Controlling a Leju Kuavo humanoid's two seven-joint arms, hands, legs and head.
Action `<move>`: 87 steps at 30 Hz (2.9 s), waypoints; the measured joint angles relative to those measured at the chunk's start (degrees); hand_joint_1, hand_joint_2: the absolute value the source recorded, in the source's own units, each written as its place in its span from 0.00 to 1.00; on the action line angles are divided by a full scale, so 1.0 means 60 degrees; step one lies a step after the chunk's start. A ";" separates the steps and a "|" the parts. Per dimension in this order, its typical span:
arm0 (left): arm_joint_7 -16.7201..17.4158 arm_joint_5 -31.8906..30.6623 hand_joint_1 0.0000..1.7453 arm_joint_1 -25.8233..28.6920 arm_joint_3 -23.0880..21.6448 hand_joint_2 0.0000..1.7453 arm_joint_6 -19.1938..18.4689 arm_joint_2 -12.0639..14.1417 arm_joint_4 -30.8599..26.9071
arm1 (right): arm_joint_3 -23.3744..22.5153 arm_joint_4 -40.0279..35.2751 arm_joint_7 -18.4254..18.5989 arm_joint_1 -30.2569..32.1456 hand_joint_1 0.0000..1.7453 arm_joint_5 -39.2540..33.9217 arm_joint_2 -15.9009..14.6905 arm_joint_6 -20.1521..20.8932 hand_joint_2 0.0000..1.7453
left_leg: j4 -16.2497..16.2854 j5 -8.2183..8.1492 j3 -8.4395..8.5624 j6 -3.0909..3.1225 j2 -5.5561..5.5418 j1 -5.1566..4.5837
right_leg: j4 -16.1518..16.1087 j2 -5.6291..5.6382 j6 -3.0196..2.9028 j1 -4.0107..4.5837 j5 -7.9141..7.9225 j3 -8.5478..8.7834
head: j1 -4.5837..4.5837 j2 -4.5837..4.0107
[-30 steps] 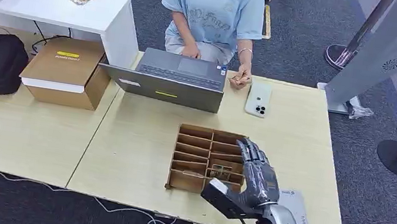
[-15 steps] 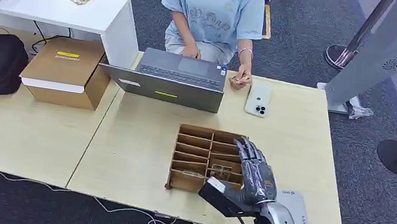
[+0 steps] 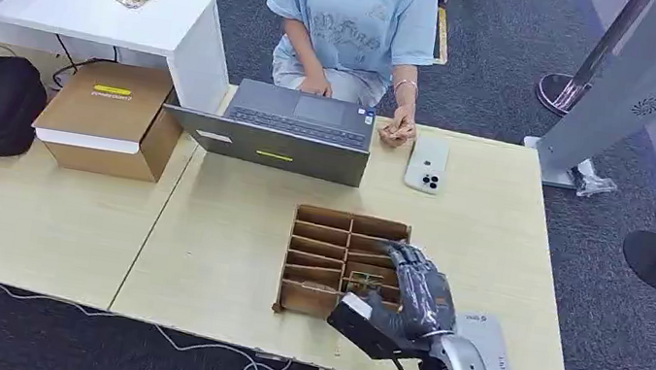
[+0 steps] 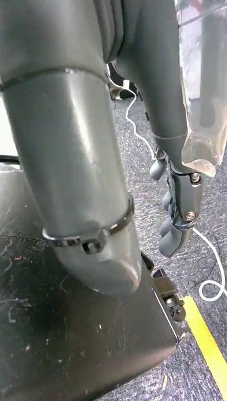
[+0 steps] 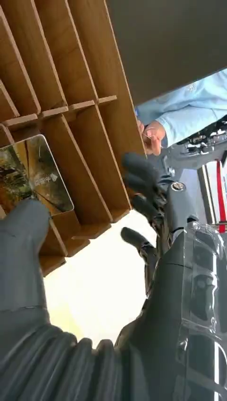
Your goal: Pass the card to the sensor for recognition and then transmit it.
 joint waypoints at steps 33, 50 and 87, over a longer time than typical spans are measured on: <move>-0.0142 -0.0113 0.00 -0.0008 -0.0178 0.00 -0.0026 0.0022 0.0000 | 0.0193 0.0237 0.0000 -0.0192 0.38 -0.0026 0.0000 0.0138 1.00 | 0.0000 0.0000 0.0000 0.0000 0.0000 0.0000 | 0.0000 0.0000 0.0000 0.0000 0.0000 0.0000 | 0.0004 0.0000; -0.0164 -0.0117 0.00 -0.0010 -0.0178 0.00 -0.0029 0.0026 0.0000 | 0.0266 0.0244 0.0149 -0.0183 0.38 0.0033 0.0000 0.0215 1.00 | 0.0000 0.0000 0.0000 0.0000 0.0000 0.0000 | 0.0000 0.0000 0.0000 0.0000 0.0000 0.0000 | 0.0000 0.0000; -0.0193 -0.0175 0.00 -0.0029 -0.0353 0.00 -0.0102 0.0033 0.0000 | 0.0270 0.0415 0.0179 -0.0525 0.39 0.0124 0.0000 0.0372 1.00 | 0.0000 0.0000 0.0000 0.0000 0.0000 0.0000 | 0.0001 0.0000 0.0000 0.0000 0.0000 0.0001 | 0.0000 0.0000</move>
